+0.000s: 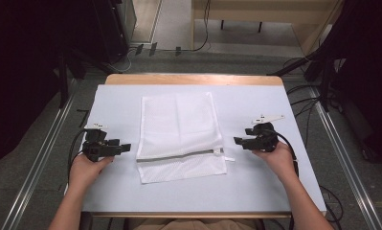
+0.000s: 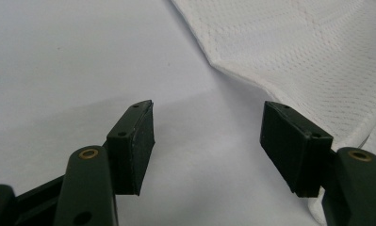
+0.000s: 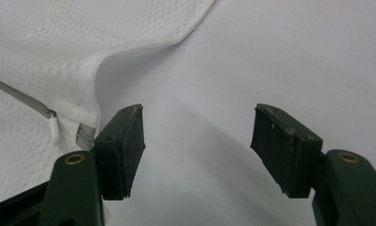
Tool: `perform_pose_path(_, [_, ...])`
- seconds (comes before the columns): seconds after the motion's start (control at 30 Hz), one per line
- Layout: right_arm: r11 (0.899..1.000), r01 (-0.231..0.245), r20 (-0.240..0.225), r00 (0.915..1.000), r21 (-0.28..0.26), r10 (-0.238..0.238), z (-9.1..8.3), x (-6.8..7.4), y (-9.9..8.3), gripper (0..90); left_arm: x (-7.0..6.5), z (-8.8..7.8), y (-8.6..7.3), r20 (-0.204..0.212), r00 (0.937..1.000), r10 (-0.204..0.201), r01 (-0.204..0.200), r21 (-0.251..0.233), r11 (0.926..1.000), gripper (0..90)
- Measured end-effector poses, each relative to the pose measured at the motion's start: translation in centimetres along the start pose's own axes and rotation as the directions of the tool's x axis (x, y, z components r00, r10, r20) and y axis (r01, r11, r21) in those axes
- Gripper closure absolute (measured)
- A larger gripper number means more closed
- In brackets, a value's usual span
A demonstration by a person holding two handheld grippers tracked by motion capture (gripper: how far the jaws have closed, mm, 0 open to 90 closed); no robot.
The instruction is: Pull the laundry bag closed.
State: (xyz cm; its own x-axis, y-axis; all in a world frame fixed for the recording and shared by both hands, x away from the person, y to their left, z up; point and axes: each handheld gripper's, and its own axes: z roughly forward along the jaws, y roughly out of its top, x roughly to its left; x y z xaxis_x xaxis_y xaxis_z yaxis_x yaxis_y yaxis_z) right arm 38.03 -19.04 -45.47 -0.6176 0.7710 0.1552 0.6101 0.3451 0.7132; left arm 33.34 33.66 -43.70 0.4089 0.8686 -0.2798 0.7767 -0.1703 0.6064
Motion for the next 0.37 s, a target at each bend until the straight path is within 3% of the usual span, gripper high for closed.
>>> perform_pose_path(0.37, [1.000,0.006,0.006,1.0000,0.011,-0.006,0.19,-0.02,-0.10,34.8,-0.04,0.15,0.01,-0.016,0.9999,-0.001,0.001,0.009,1.0000,35.6])
